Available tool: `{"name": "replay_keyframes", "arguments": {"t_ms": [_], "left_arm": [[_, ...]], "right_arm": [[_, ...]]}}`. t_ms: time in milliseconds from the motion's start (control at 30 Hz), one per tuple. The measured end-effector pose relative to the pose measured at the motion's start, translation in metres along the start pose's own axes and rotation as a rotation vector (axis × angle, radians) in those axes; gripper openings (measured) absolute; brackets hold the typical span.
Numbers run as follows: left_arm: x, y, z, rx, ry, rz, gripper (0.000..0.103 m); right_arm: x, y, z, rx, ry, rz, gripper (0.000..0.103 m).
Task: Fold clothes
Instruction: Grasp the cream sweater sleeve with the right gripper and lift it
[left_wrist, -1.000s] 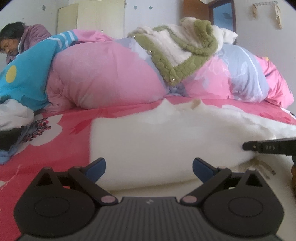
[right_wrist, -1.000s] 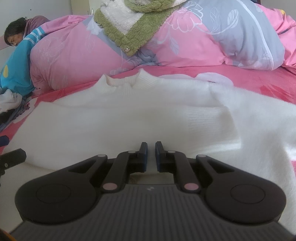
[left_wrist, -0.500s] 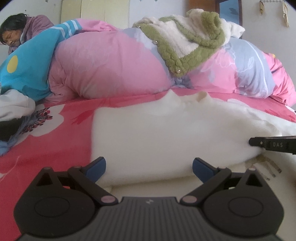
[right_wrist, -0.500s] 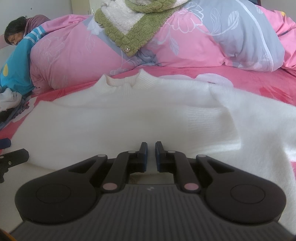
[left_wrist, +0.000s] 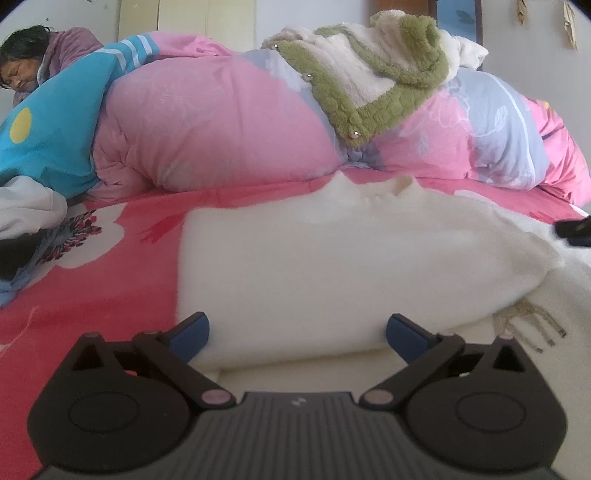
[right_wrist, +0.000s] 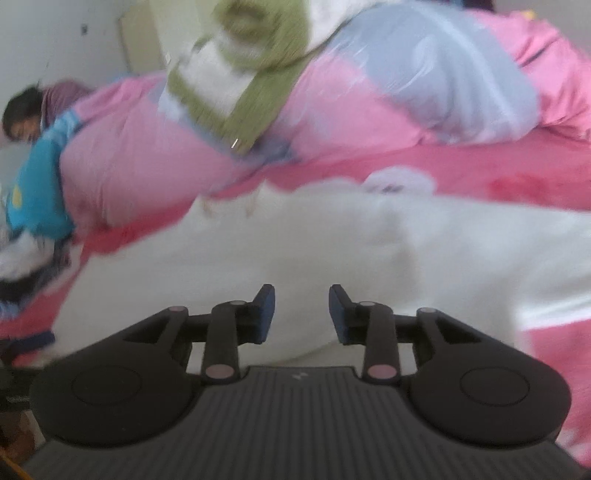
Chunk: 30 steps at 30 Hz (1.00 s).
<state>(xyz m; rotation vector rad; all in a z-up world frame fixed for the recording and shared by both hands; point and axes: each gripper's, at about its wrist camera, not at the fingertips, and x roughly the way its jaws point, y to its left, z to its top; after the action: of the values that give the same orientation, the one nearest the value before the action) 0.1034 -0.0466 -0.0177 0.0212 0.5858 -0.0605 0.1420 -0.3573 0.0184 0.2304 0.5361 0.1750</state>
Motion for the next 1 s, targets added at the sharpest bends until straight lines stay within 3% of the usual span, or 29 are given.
{"name": "replay_keyframes", "arguments": {"t_ms": [100,267,433,500,833,1000], "left_arm": [[0.000,0.000,0.000,-0.001,0.001,0.000,0.103],[0.000,0.000,0.001,0.000,0.002,0.000,0.103],[0.000,0.000,0.001,0.001,0.001,0.000,0.103],[0.000,-0.001,0.001,0.002,0.001,0.001,0.103],[0.001,-0.001,0.000,0.005,0.000,0.004,0.103],[0.001,-0.002,0.000,0.007,0.000,0.006,0.103]], "right_arm": [[-0.028,-0.038,0.010,0.085,-0.041,-0.055,0.044],[-0.082,-0.125,0.009,0.347,-0.115,-0.186,0.051],[-0.126,-0.225,-0.012,0.709,-0.181,-0.332,0.052],[-0.133,-0.254,-0.019,0.797,-0.212,-0.355,0.052],[-0.103,-0.327,-0.027,0.933,-0.296,-0.456,0.052],[-0.092,-0.341,-0.017,0.897,-0.346,-0.502,0.044]]}}
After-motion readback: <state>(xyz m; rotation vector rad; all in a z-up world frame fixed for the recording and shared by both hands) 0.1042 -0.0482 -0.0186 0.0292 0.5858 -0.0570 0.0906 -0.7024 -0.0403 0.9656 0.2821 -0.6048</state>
